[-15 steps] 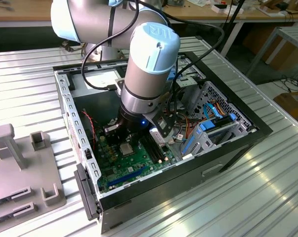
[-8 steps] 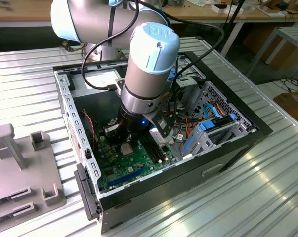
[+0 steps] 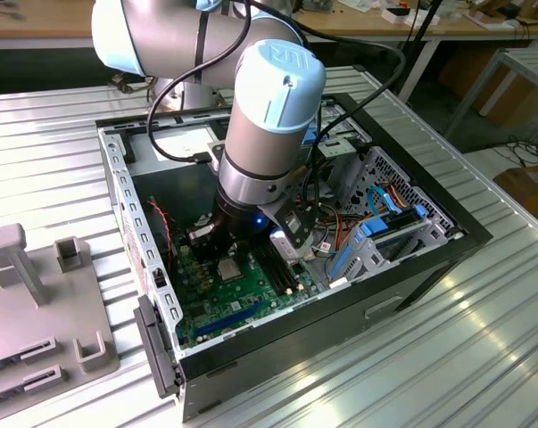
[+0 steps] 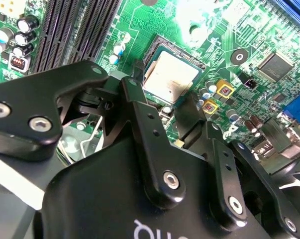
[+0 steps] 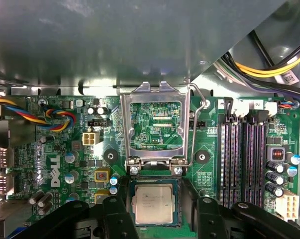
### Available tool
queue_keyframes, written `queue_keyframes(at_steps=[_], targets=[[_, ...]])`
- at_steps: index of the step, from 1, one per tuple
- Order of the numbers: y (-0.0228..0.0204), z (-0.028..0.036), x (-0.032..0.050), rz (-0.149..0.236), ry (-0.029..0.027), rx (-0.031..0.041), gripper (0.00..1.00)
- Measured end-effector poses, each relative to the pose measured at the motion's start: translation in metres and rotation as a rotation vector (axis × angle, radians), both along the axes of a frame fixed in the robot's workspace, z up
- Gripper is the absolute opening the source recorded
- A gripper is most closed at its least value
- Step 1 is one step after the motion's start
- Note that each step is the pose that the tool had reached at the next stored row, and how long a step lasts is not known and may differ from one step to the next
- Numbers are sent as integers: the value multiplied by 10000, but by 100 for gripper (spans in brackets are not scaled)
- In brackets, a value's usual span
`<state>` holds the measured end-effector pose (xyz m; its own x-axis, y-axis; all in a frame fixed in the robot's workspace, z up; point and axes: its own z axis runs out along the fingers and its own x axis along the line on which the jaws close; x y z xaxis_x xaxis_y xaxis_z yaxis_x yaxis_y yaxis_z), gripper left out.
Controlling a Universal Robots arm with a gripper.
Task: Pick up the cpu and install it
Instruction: 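Place the cpu into insertion slot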
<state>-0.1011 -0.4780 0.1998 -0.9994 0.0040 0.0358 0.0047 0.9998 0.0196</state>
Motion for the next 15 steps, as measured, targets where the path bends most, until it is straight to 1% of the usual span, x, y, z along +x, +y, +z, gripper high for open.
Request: queue_keyframes(at_steps=[9, 10, 11, 15], targets=[[-4, 3, -1, -1, 8, -3, 51], [-5, 3, -1, -1, 5, -3, 50], [-5, 5, -1, -1, 8, -6, 45], [-5, 3, 0, 0, 5, -3, 44]])
